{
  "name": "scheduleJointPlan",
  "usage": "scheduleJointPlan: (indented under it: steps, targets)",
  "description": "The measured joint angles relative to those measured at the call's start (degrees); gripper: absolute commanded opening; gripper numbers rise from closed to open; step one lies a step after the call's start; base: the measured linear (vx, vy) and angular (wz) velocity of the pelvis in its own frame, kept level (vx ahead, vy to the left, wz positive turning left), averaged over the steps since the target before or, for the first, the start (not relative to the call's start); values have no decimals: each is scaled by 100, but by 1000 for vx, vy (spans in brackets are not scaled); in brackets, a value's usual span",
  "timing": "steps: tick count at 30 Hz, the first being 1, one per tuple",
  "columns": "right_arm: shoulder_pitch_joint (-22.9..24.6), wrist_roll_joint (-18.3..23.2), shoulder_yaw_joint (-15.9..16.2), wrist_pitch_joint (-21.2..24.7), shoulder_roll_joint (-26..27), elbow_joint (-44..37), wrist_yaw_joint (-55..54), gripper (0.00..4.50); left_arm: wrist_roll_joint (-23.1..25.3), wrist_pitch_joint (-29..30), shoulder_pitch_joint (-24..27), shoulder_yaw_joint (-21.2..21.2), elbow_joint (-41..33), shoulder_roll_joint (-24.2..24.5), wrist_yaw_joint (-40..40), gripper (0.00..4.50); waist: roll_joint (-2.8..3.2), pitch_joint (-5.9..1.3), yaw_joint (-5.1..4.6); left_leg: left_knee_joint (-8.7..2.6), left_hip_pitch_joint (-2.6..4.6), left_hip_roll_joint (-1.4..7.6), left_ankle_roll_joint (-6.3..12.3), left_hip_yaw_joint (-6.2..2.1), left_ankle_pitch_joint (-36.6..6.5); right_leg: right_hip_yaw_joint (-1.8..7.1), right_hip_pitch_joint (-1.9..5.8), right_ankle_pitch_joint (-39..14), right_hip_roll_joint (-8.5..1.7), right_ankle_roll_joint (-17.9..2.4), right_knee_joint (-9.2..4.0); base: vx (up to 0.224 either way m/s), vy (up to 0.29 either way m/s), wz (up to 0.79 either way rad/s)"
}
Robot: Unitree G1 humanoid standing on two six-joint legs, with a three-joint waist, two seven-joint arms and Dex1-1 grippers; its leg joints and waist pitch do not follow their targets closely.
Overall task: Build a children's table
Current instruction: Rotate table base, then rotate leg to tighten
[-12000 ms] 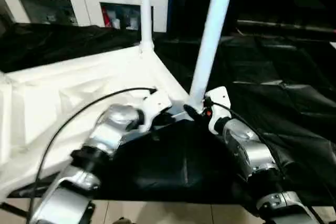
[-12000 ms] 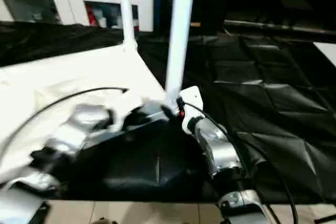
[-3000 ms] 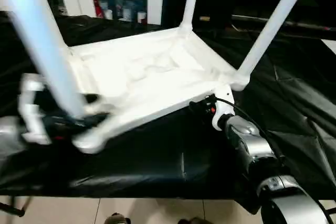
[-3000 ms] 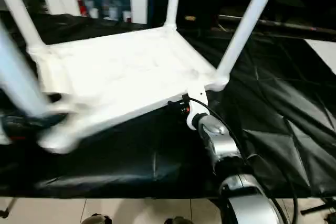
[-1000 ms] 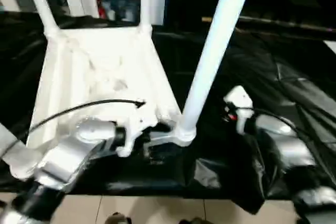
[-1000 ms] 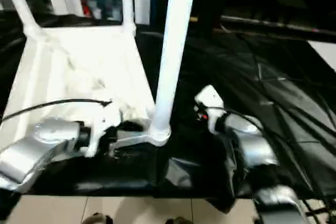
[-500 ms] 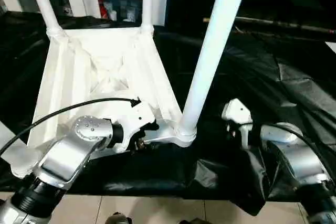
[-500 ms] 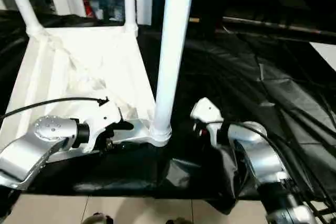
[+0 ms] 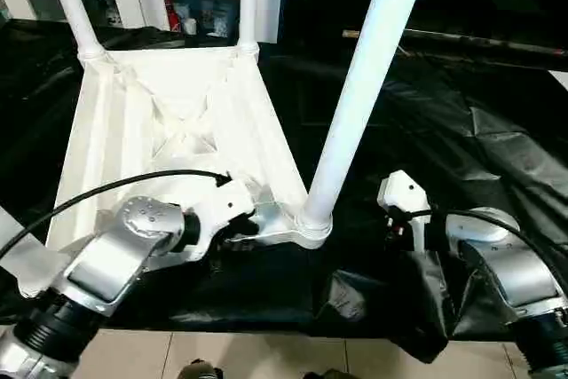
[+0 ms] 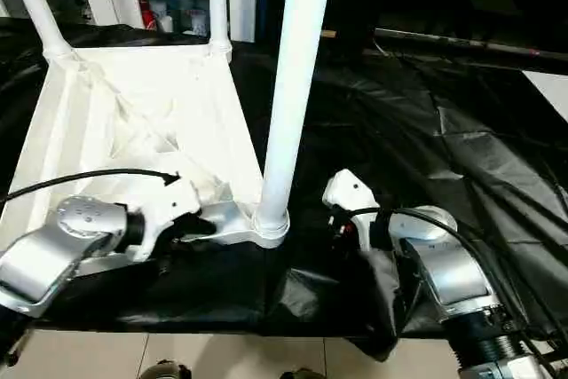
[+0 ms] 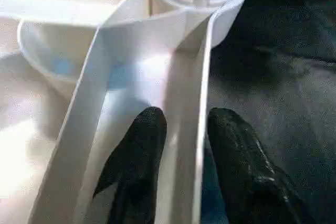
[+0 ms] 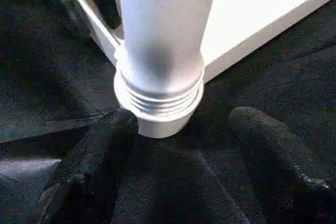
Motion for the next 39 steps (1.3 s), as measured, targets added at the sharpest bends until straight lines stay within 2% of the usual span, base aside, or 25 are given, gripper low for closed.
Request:
scheduleJointPlan:
  steps: [2,6,17,20,24,28,30,34,39]
  targets:
    - [1,7,12,3,0,0,24,332,-5,-87,0,42,82,28,-29,128,0,0,0,1,1,0,0,-1,0,0,2,-4,0,6,0,0,0,0]
    - [1,7,13,4,-13,0,34,332,-15,-145,10,41,99,47,-103,83,0,0,-1,0,3,0,0,-1,0,0,2,-1,0,3,0,0,0,0]
    - [3,7,24,-8,-19,0,31,332,-20,-375,23,30,244,64,-256,5,12,-6,-12,5,12,0,-1,-1,1,1,7,-5,0,16,2,0,0,0]
    - [12,48,6,-31,59,18,-11,332,-15,-657,57,52,363,17,-304,5,26,-15,-12,5,14,-1,-1,-1,1,2,9,-7,0,18,1,0,0,0]
    - [14,458,-131,-41,318,234,35,332,-50,-1188,57,234,909,-368,-348,5,124,-67,2,4,16,-11,1,2,1,2,11,-9,-14,23,2,0,0,0]
    - [14,619,-170,17,333,338,140,361,-65,-1326,-55,262,1188,-426,-391,0,137,-73,7,2,16,-10,1,-1,1,-1,12,-8,-14,26,4,0,0,0]
    - [-12,558,-147,-79,343,436,125,383,-70,-1330,-107,262,1273,-436,-444,0,139,-75,8,2,16,-10,1,-2,1,-2,13,-7,-14,27,4,0,0,0]
    - [-193,221,-60,-516,545,877,-255,383,-59,-1398,-168,262,1391,-460,-570,0,142,-74,3,-1,16,-10,0,-4,1,-5,13,-7,-15,27,4,0,0,0]
    - [-470,166,55,-603,775,1131,-385,383,-13,-1457,-206,258,1445,-482,-668,0,148,-71,32,-3,9,-10,0,-5,1,-9,13,-7,-18,28,4,0,0,0]
